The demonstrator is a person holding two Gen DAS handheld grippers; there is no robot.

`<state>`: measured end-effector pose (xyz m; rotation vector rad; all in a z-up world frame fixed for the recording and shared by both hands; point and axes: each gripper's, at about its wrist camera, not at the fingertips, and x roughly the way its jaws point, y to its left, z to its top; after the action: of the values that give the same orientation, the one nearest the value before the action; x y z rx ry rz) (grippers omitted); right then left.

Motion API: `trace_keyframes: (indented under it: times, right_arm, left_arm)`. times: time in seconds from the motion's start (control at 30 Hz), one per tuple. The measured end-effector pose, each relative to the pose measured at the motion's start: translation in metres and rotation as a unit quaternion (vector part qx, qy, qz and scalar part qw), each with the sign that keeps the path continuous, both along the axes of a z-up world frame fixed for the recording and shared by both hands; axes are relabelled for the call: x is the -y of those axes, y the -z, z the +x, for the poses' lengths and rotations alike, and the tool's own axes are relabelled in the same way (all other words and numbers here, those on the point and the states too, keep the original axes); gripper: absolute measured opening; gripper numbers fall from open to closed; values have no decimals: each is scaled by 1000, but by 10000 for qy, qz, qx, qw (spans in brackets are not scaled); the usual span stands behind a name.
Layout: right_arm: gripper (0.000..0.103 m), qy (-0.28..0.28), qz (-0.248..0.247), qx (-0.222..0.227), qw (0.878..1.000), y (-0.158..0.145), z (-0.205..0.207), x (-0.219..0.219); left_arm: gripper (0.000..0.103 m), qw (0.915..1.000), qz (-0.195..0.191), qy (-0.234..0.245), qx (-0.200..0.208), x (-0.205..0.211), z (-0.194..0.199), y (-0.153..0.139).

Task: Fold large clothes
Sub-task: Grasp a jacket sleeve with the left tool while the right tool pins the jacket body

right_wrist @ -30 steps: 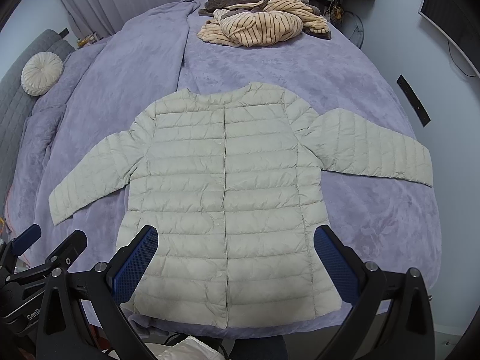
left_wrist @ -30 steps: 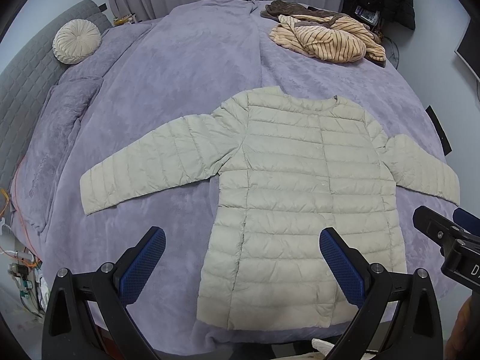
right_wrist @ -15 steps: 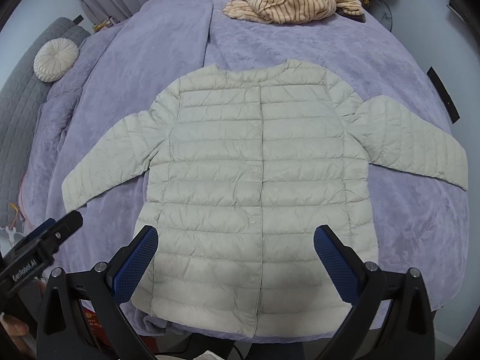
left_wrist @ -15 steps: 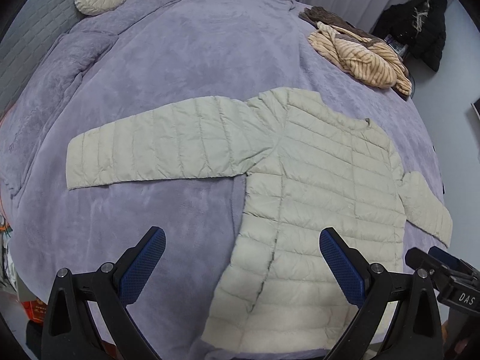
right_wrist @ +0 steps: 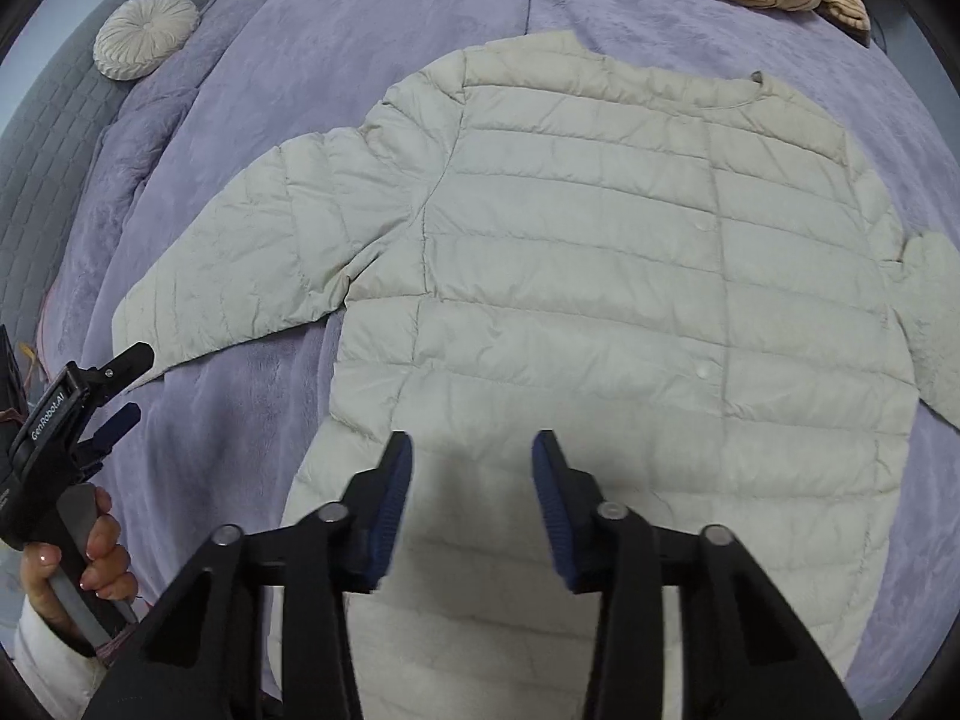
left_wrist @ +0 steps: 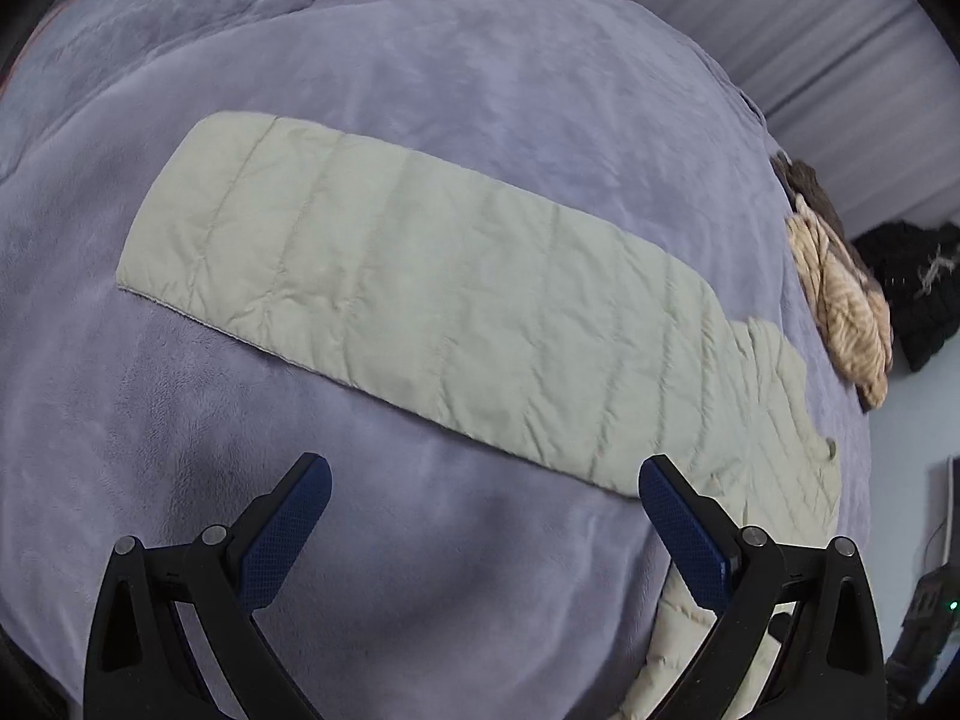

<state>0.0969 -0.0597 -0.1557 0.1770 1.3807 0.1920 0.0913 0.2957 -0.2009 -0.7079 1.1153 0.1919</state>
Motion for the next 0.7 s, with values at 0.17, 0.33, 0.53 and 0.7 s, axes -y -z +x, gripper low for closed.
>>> trace_keyframes:
  times: [0.17,0.33,0.53,0.7]
  right_arm:
    - [38,-239,310,297,9988,24,40,-27]
    - [38,-512,423,534,9964,45,77,-57]
    - [37,-552,426,438,9966,78,96,-67]
    - [37,-584,416,462,9964,83,99,-68]
  left_arm:
    - [103,9980,-490,-382,109,-29,13,39]
    - [103,9971,-430,-543,302,-37,31,55]
    - [64,9938,-34,-997,483,-48,39,55]
    - [9,9929,-275,-661,955,-53,47,47]
